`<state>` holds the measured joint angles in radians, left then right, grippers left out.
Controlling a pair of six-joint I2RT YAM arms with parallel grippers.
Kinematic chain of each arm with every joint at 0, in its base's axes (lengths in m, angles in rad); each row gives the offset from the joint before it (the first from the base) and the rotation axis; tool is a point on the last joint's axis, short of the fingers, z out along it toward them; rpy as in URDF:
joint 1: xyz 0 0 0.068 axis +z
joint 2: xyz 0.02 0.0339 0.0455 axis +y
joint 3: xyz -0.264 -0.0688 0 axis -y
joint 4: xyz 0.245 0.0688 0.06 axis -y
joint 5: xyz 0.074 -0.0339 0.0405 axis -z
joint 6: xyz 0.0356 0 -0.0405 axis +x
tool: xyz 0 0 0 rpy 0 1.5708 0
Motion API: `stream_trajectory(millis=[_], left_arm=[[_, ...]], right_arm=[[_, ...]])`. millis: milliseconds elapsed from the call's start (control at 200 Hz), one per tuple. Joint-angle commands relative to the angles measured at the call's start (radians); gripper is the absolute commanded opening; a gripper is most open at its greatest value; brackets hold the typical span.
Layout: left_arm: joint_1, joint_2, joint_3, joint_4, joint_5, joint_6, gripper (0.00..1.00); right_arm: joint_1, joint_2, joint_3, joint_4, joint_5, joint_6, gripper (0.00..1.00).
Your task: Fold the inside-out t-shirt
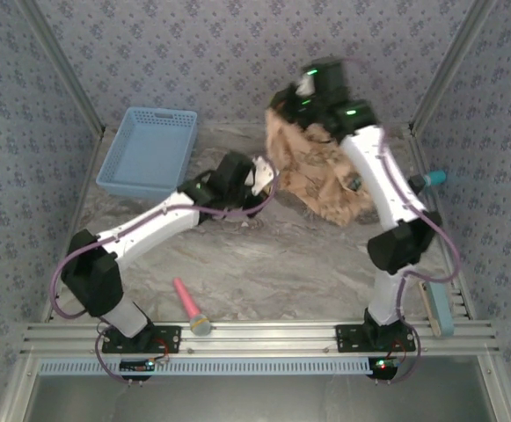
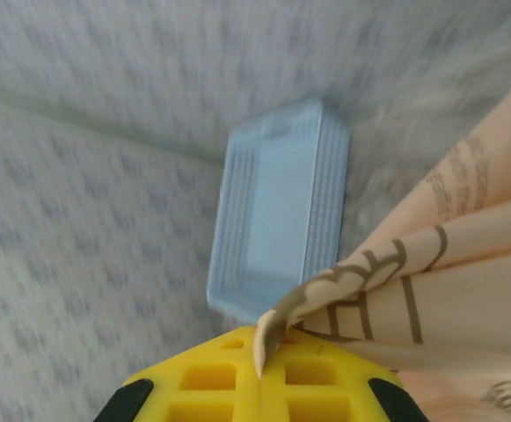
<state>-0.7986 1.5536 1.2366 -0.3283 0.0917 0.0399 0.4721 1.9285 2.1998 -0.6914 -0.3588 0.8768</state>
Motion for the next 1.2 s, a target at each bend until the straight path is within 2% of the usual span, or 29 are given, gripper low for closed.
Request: stream_trajectory(millis=[0, 40, 100, 135, 190, 225, 350, 445, 525, 640, 735, 785, 880, 934, 1064, 1194], left_arm=[[-0.087, -0.101, -0.246, 0.19, 0.134, -0.286, 0.0], [-0.129, -0.117, -0.317, 0.252, 0.155, -0.32, 0.0], [-0.201, -0.125, -0.383, 0.331, 0.239, -0.343, 0.08], [-0.24, -0.127, -0.398, 0.355, 0.275, -0.354, 0.17], [-0.293, -0.127, -0.403, 0.364, 0.335, -0.357, 0.36], [-0.314, -0.127, -0.4, 0.356, 0.361, -0.355, 0.43], [-0.334, -0.163, -0.371, 0.282, 0.391, -0.339, 0.47], [-0.316, -0.213, -0.316, 0.17, 0.395, -0.26, 0.49], [-0.25, -0.258, -0.263, 0.039, 0.36, -0.194, 0.5], [-0.07, -0.306, -0.229, -0.099, 0.259, -0.205, 0.51], [0.067, -0.338, -0.251, -0.23, -0.004, -0.289, 0.62], [0.154, -0.346, -0.283, -0.283, -0.086, -0.365, 0.64], [0.328, -0.367, -0.377, -0.29, -0.071, -0.5, 0.66], [0.394, -0.363, -0.415, -0.269, -0.054, -0.534, 0.65], [0.445, -0.287, -0.434, -0.246, -0.054, -0.548, 0.69], [0.476, -0.181, -0.434, -0.23, -0.077, -0.573, 0.72]], right_arm=[[0.168, 0.151, 0.022, -0.006, 0.002, -0.035, 0.0], [0.235, 0.211, 0.012, 0.009, -0.03, -0.038, 0.0], [0.31, 0.282, 0.0, 0.012, -0.073, -0.035, 0.02], [0.337, 0.309, -0.022, 0.022, -0.106, -0.036, 0.11], [0.358, 0.314, -0.09, 0.045, -0.134, -0.024, 0.36], [0.359, 0.299, -0.149, 0.069, -0.141, -0.022, 0.44], [0.331, 0.157, -0.386, 0.119, -0.089, -0.042, 0.49], [0.276, 0.01, -0.582, 0.152, -0.047, -0.052, 0.52], [0.222, -0.114, -0.732, 0.164, 0.018, -0.071, 0.52], [0.166, -0.253, -0.903, 0.143, 0.092, -0.111, 0.55], [0.167, -0.309, -0.995, 0.142, 0.08, -0.095, 0.57], [0.185, -0.321, -1.056, 0.154, 0.076, -0.052, 0.58], [0.256, -0.321, -1.14, 0.23, 0.08, 0.072, 0.63], [0.3, -0.301, -1.171, 0.299, 0.074, 0.144, 0.64], [0.378, -0.198, -1.138, 0.373, 0.078, 0.23, 0.65], [0.421, -0.128, -1.053, 0.334, 0.152, 0.231, 0.63]])
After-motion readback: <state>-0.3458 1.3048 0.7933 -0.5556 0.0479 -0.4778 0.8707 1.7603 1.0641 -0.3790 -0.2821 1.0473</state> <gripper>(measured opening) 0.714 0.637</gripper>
